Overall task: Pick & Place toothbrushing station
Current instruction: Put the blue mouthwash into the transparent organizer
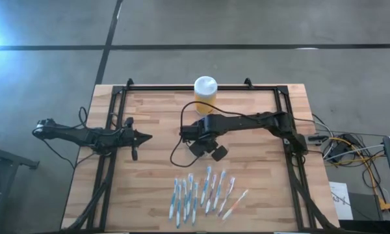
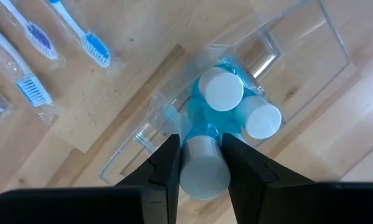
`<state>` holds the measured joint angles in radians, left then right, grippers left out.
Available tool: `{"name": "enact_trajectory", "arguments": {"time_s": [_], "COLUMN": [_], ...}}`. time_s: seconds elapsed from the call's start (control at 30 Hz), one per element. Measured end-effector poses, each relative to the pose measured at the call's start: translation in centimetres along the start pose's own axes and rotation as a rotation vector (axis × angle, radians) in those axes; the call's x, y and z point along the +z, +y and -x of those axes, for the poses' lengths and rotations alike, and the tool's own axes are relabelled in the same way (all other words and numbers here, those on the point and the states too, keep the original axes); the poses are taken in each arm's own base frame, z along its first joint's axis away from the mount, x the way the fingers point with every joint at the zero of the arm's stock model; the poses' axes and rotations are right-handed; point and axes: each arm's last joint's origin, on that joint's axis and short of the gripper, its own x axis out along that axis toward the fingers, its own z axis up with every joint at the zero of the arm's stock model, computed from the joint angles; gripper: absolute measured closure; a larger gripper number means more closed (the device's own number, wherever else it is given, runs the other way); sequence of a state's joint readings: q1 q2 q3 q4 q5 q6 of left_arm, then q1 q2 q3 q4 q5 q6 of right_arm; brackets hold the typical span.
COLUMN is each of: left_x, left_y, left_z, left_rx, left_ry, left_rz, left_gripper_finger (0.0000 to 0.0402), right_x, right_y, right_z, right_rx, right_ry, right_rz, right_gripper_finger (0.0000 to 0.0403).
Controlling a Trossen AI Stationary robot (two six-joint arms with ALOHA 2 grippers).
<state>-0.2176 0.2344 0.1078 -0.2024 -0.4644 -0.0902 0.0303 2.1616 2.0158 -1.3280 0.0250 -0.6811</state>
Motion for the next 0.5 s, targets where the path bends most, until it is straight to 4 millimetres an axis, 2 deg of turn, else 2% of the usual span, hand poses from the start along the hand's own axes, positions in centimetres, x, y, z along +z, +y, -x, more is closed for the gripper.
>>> {"name": "enact_trajectory", "arguments": {"time_s": [0.5], "left_x": [0.00], "left_y": [0.00], "left_z": [0.00], "left_rx": [0.000], "left_ry": [0.000], "left_rz": [0.032], "left_gripper_finger": [0.0388], "right_x": [-0.41], "right_y": [-0.32], "right_z": [-0.66], "right_rx": [0.005], "right_ry": [0.010], "right_rz": [-0.075], "right_gripper_finger": [0.0247]}}
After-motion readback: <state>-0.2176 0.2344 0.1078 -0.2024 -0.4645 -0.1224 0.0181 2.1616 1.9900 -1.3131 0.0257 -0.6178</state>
